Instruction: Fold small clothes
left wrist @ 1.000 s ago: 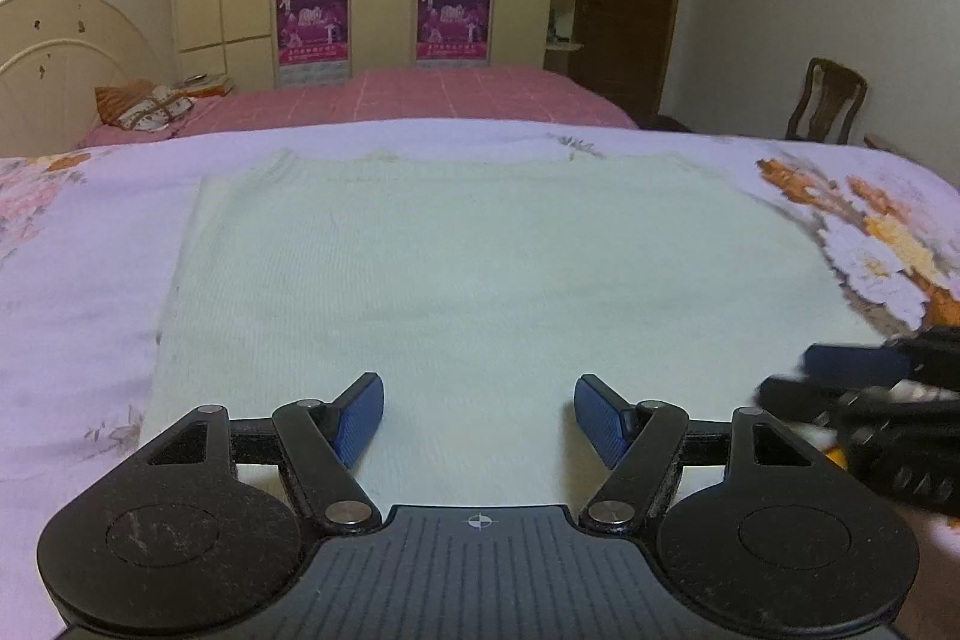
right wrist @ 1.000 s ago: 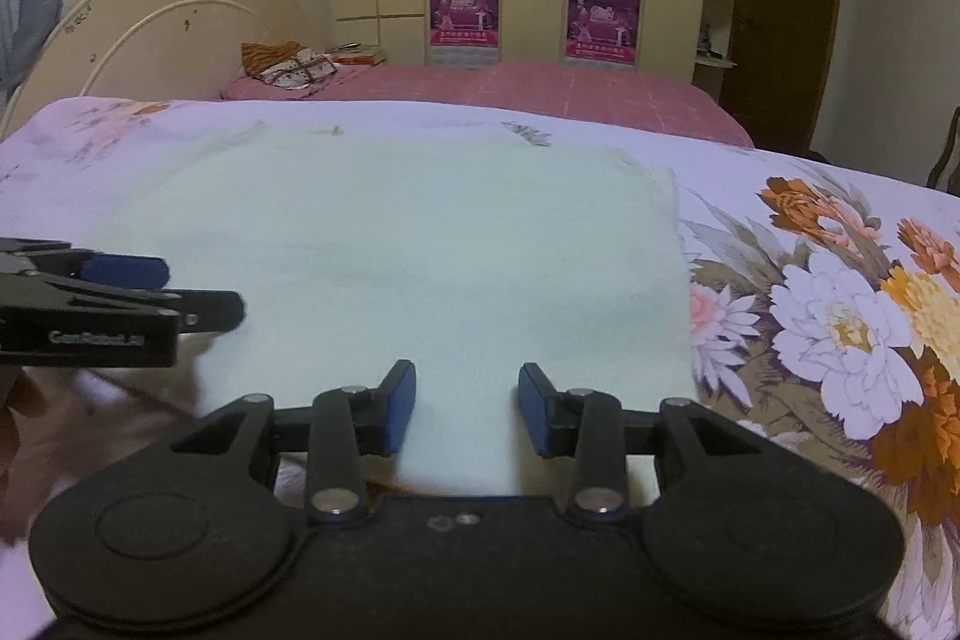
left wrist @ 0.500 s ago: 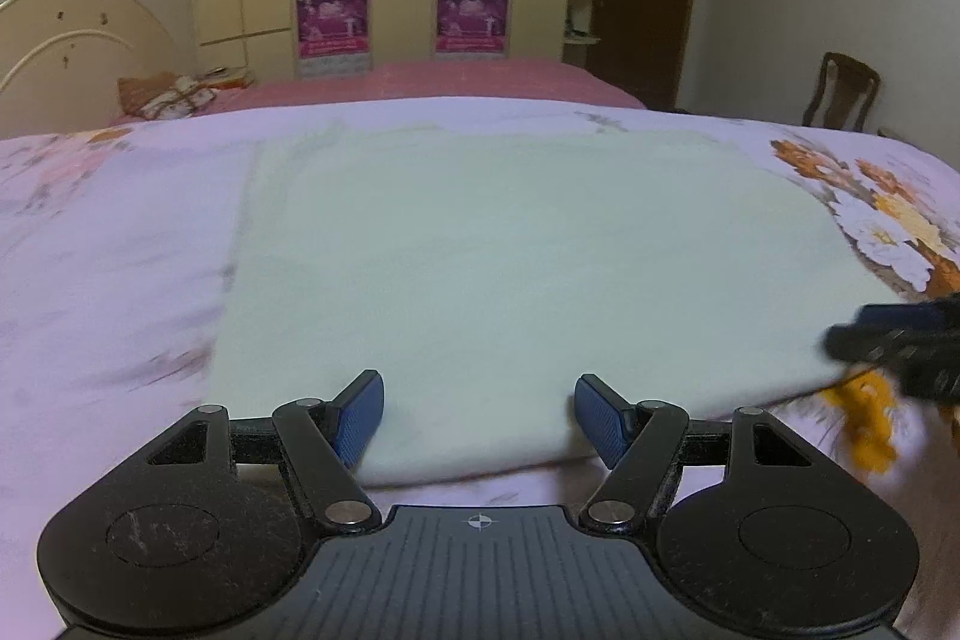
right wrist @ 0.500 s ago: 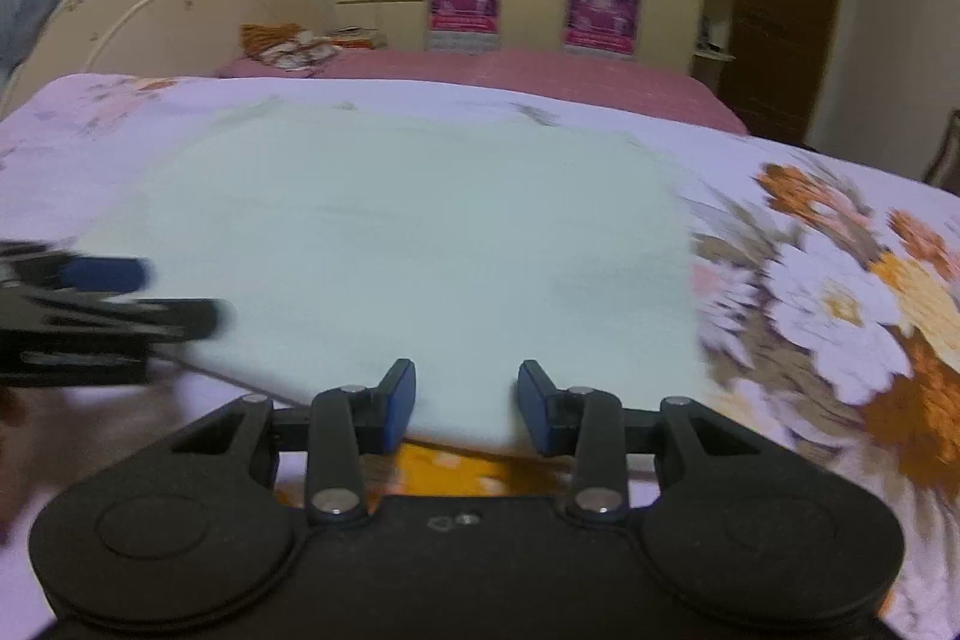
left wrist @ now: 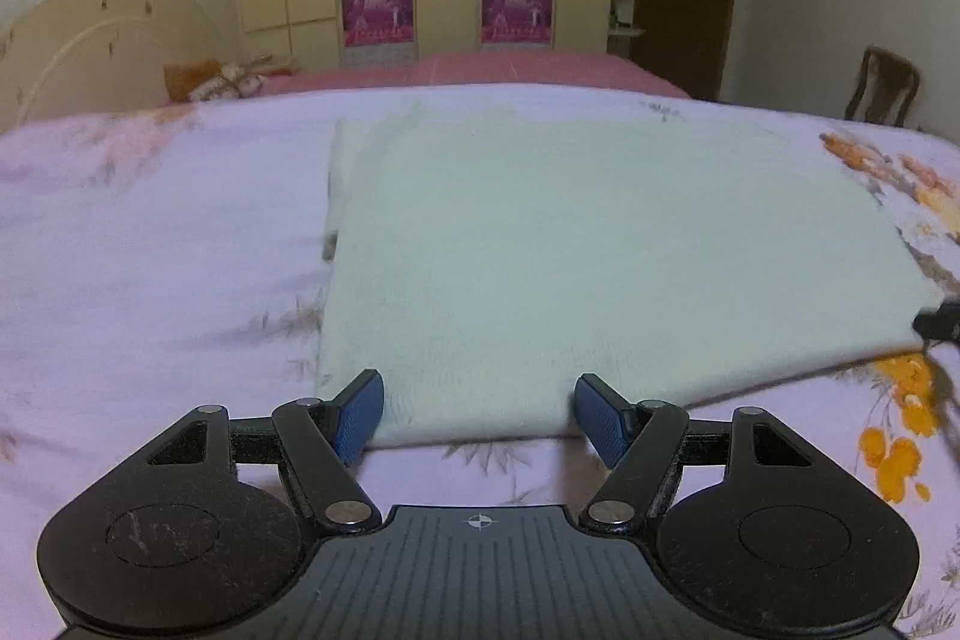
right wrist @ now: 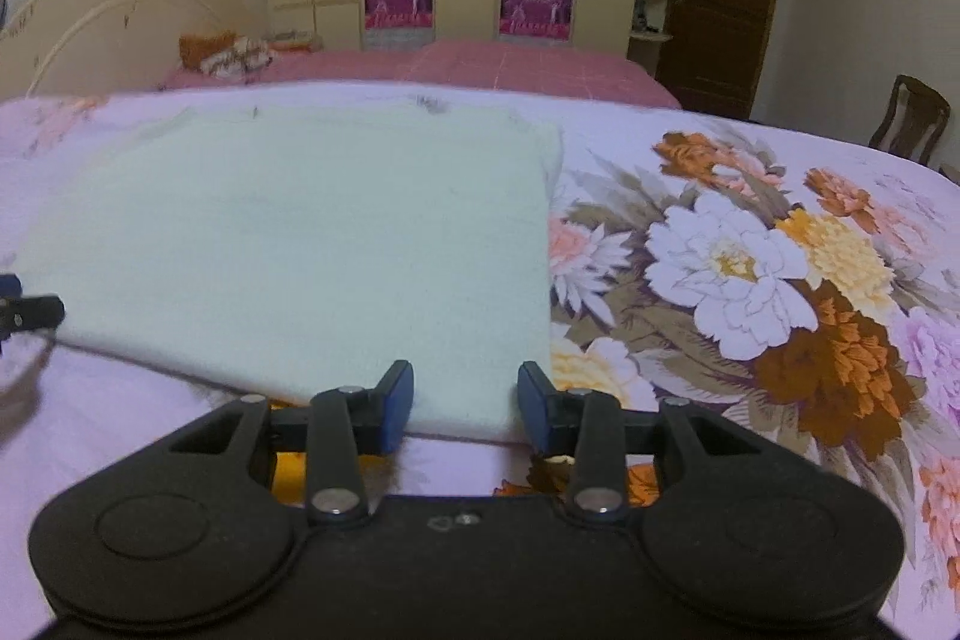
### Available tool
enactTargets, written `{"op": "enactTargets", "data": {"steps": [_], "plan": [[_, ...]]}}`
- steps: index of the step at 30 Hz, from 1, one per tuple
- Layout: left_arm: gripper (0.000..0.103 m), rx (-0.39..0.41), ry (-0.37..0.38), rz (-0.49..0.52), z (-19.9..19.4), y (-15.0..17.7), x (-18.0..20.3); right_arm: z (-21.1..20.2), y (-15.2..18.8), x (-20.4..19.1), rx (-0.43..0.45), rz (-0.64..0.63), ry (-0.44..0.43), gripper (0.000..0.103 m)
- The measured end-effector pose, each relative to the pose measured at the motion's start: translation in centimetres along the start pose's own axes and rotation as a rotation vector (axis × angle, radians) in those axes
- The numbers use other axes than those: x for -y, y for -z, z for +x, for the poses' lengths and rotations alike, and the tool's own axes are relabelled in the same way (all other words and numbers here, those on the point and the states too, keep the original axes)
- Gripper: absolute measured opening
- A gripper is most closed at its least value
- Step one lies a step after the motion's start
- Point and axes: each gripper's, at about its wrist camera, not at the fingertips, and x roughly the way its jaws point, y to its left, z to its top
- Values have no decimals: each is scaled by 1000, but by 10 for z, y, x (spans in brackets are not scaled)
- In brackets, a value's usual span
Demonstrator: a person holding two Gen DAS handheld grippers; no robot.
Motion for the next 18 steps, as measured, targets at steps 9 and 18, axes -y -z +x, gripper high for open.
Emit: {"op": "enactTargets", "data": {"steps": [9,18], "plan": [[70,-17,-5,24,1,-3,0,4,8,4,-19,-1,5,40],[70,-32,-7,25,-7,-2,-1,-11,7,8,4,48,-37,27]]}}
